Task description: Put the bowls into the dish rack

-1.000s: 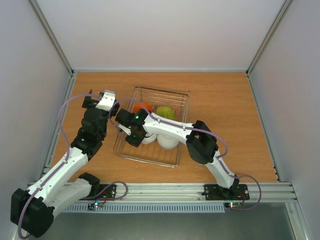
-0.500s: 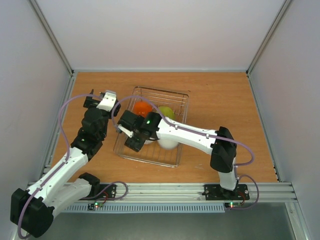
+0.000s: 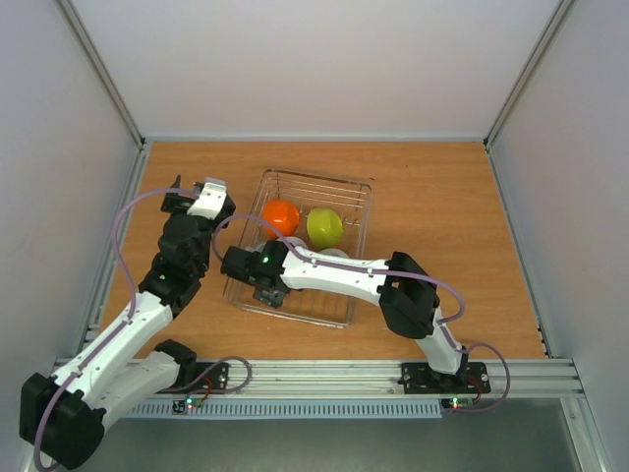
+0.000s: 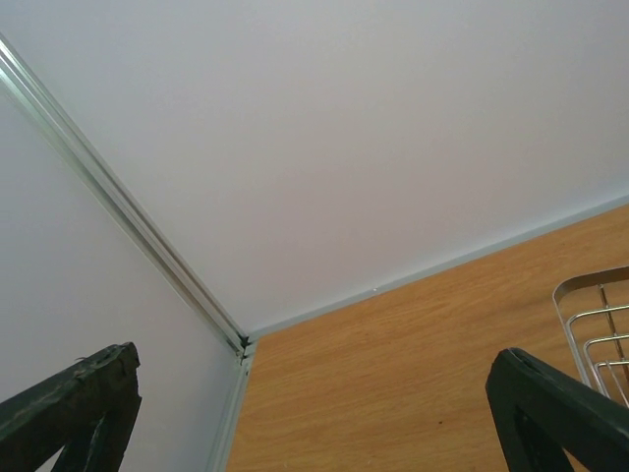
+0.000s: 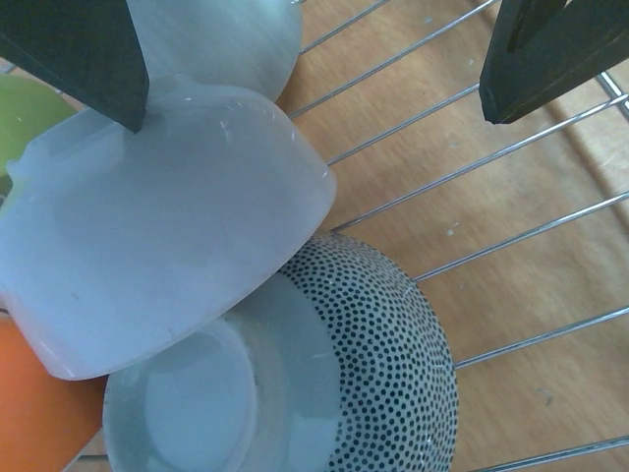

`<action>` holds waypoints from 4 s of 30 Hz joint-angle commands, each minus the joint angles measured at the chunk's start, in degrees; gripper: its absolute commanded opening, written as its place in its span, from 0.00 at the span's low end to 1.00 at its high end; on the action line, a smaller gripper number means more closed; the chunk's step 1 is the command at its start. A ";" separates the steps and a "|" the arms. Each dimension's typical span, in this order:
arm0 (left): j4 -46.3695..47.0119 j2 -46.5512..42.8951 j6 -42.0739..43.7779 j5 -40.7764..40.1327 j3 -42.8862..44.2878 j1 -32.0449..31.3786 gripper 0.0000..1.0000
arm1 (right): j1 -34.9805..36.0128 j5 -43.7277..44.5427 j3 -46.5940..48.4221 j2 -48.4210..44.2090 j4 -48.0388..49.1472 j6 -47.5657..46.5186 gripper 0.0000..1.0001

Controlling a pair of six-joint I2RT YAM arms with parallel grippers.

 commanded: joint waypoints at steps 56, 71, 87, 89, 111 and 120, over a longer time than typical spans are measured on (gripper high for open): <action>4.64 -1.13 0.29 0.13 -0.96 -0.01 0.96 | -1.46 11.11 -15.84 -5.18 21.61 10.39 0.56; 4.38 -1.40 0.01 0.57 -1.07 -0.02 0.96 | -1.47 13.50 -16.32 -8.38 18.76 6.48 0.56; 4.35 -1.39 -0.03 0.65 -1.08 -0.08 0.96 | -1.48 8.84 -13.86 -5.71 22.33 8.41 0.81; 4.37 -1.35 -0.06 0.60 -1.12 -0.01 0.96 | -1.47 9.34 -13.80 -5.32 22.92 8.88 0.82; 4.11 -1.22 0.01 1.01 -1.12 -0.01 0.96 | -0.95 24.06 -9.59 2.91 20.64 23.01 0.74; 3.99 -1.17 -0.08 1.19 -1.12 -0.01 0.96 | -0.95 26.06 -14.11 -1.31 23.89 24.18 0.20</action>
